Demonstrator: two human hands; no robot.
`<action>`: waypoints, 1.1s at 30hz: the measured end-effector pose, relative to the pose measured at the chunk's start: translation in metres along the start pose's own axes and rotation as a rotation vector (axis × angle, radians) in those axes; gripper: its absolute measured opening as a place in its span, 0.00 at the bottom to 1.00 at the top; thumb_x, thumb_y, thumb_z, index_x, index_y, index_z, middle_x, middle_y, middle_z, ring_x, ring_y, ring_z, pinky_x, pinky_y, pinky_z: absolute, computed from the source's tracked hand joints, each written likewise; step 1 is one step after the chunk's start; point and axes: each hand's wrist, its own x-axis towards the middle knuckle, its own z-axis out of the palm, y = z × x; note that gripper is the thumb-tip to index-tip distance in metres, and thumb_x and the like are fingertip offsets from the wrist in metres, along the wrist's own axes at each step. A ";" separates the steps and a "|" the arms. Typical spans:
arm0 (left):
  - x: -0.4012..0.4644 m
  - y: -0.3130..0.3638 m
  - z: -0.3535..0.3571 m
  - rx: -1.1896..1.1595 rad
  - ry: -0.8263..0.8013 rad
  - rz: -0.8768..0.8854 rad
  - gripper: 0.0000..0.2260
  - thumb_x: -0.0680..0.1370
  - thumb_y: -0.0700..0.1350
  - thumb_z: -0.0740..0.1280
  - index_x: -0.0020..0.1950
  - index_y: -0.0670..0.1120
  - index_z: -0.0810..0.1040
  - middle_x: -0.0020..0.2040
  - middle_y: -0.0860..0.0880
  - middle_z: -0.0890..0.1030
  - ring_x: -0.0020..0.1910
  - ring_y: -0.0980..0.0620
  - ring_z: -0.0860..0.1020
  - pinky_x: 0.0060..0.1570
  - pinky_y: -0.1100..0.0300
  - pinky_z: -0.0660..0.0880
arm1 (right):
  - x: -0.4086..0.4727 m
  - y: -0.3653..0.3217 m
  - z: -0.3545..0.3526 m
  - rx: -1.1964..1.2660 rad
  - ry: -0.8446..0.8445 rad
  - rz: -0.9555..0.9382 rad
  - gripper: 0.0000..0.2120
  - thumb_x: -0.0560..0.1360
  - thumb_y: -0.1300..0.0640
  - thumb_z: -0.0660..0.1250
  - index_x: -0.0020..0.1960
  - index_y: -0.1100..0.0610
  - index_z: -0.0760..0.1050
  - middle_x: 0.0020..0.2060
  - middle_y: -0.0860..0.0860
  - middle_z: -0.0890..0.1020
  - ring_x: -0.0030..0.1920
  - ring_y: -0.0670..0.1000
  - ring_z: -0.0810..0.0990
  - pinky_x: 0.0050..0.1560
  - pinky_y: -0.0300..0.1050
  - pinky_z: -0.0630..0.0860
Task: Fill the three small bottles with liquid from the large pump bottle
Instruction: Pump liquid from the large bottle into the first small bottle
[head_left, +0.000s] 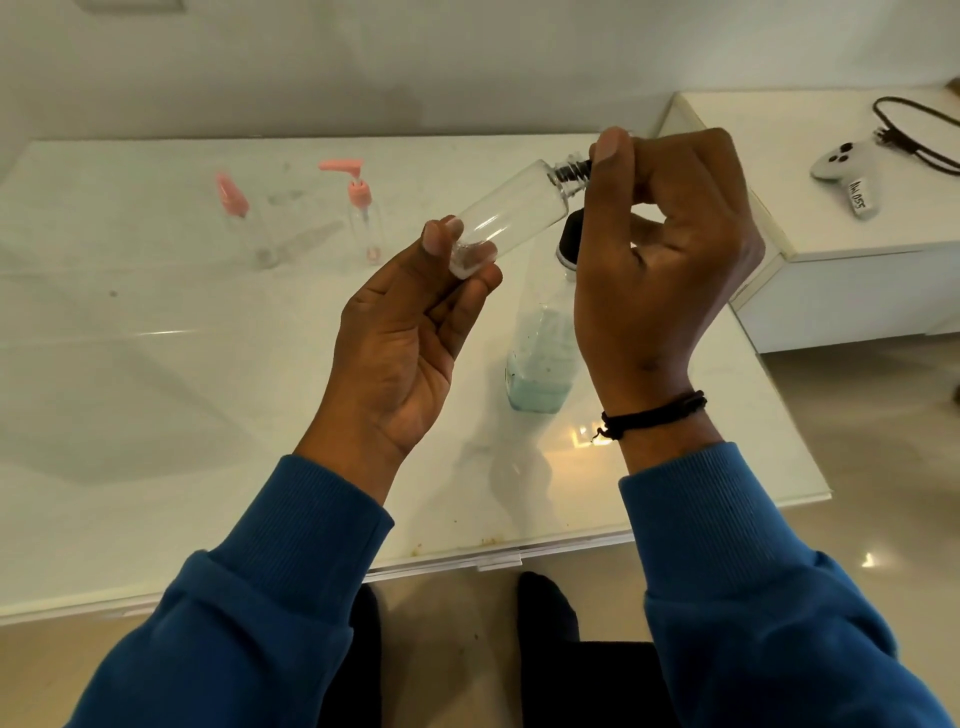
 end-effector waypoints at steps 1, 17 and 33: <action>0.000 0.000 0.000 0.002 -0.001 -0.005 0.17 0.65 0.47 0.73 0.51 0.42 0.83 0.50 0.42 0.85 0.47 0.48 0.85 0.43 0.63 0.81 | 0.000 -0.001 0.000 0.002 -0.002 0.004 0.12 0.79 0.64 0.69 0.37 0.63 0.80 0.37 0.48 0.73 0.37 0.35 0.71 0.33 0.35 0.76; 0.001 -0.006 -0.006 -0.137 -0.015 -0.056 0.15 0.68 0.44 0.72 0.52 0.39 0.82 0.53 0.40 0.84 0.50 0.48 0.84 0.45 0.62 0.81 | -0.012 0.004 0.003 -0.005 0.040 0.009 0.12 0.79 0.66 0.68 0.37 0.64 0.80 0.38 0.48 0.74 0.37 0.54 0.76 0.33 0.58 0.77; 0.001 -0.006 -0.007 -0.156 -0.038 -0.090 0.15 0.70 0.45 0.71 0.53 0.39 0.82 0.54 0.40 0.84 0.48 0.47 0.85 0.42 0.62 0.81 | 0.002 0.001 0.002 0.140 0.046 0.219 0.16 0.82 0.61 0.63 0.39 0.64 0.84 0.35 0.59 0.81 0.38 0.41 0.81 0.38 0.38 0.77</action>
